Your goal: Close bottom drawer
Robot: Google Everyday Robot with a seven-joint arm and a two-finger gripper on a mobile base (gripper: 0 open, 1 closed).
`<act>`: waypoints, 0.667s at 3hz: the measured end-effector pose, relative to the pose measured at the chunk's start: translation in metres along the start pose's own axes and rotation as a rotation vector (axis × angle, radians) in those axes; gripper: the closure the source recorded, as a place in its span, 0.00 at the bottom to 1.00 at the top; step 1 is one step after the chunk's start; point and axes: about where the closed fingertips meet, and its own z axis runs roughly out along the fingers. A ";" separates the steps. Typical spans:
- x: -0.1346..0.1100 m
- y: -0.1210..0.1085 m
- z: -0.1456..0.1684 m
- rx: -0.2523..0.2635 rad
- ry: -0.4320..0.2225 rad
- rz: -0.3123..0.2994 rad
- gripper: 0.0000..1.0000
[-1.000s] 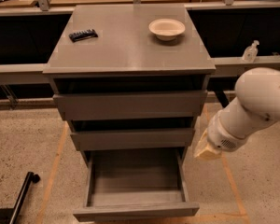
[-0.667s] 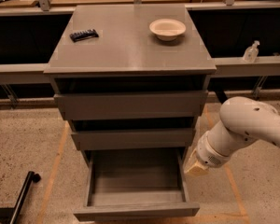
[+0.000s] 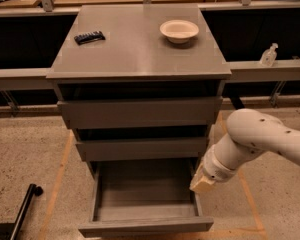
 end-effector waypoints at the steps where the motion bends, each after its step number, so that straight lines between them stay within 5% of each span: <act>1: -0.004 -0.003 0.055 -0.071 -0.024 -0.018 1.00; 2: -0.003 -0.012 0.125 -0.149 -0.056 -0.003 1.00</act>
Offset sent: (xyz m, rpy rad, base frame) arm 0.0056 0.0777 -0.2137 0.1795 0.2220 0.0434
